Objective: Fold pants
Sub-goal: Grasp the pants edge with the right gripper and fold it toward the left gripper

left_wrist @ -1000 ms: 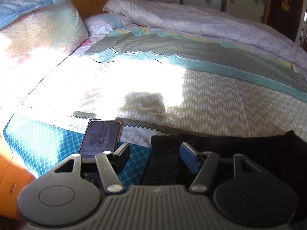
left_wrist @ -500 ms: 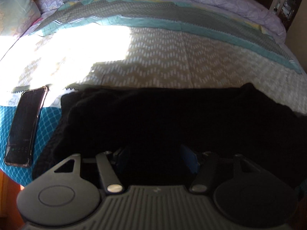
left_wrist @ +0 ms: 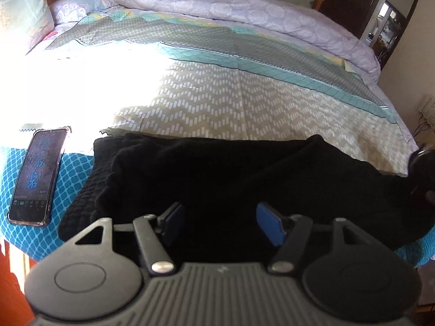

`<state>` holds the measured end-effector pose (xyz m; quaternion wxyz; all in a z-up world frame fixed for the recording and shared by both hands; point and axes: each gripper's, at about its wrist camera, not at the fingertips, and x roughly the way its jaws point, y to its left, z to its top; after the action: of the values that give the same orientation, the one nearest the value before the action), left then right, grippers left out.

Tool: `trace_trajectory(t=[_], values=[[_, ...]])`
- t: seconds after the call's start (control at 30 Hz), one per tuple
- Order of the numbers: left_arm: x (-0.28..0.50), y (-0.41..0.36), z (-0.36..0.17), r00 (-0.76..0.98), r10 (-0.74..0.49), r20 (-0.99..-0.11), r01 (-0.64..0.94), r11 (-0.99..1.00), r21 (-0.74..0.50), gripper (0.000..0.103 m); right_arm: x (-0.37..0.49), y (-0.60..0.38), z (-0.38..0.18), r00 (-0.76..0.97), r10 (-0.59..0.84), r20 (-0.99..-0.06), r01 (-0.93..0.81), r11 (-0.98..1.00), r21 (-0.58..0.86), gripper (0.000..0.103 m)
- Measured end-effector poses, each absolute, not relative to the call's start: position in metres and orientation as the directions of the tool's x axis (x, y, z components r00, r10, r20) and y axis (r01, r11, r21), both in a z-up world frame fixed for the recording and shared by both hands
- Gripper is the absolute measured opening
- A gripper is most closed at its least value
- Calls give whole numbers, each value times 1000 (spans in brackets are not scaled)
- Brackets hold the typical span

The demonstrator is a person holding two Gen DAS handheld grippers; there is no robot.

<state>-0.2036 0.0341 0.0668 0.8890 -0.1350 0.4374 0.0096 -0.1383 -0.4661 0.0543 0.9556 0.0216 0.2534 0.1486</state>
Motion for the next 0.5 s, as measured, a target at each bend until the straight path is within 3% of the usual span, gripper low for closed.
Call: trace_trajectory(t=[0.17, 0.27, 0.3, 0.33, 0.37, 0.43, 0.5], values=[[-229, 48, 71, 640, -101, -762, -141, 959, -246, 67, -147, -370, -1, 703, 242, -669, -438, 888, -140, 23], [-249, 66, 76, 665, -104, -739, -149, 952, -268, 69, -166, -351, -12, 751, 130, -647, -446, 823, -352, 31], [-256, 72, 78, 676, -98, -730, -158, 949, -274, 73, -166, -355, -7, 746, 124, -654, -448, 820, -356, 34], [-262, 78, 79, 686, -89, -722, -170, 945, -278, 74, -169, -359, 0, 736, 133, -664, -455, 824, -339, 49], [-266, 85, 80, 694, -81, -715, -183, 941, -285, 75, -171, -363, 7, 723, 161, -672, -471, 826, -309, 72], [-274, 101, 79, 703, -62, -709, -223, 927, -302, 76, -179, -374, 18, 728, 210, -653, -489, 827, -279, 78], [-278, 117, 76, 702, -42, -711, -271, 907, -322, 76, -185, -376, 27, 733, 229, -641, -502, 817, -282, 74]])
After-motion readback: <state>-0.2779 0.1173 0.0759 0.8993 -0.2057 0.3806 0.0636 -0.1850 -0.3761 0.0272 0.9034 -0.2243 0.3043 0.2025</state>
